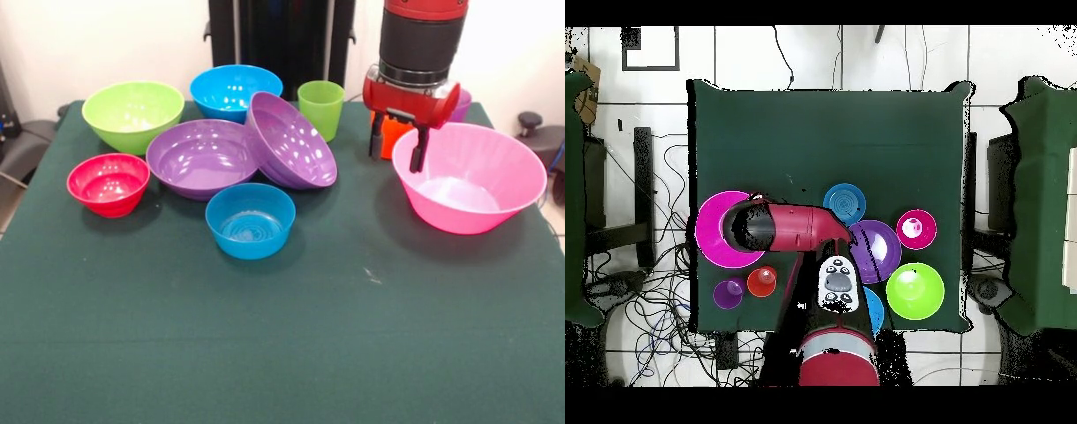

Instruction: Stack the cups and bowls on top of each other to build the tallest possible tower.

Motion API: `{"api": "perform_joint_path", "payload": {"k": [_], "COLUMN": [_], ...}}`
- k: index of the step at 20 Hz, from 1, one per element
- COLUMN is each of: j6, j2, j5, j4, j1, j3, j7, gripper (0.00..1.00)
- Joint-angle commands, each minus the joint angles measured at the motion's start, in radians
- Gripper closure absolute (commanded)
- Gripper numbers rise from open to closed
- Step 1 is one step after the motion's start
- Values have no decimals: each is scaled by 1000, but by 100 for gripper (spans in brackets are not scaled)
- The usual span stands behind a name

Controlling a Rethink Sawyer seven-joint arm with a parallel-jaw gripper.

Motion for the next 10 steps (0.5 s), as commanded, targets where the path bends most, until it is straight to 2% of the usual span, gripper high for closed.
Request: {"api": "perform_joint_path", "payload": {"k": [1, 10], "j6": [-56, -96], "j2": [96, 130], "j5": [-75, -110], "j4": [42, 35], "j1": [-19, -38], "j3": [66, 68], "j7": [6, -3], "gripper": [0, 0]}}
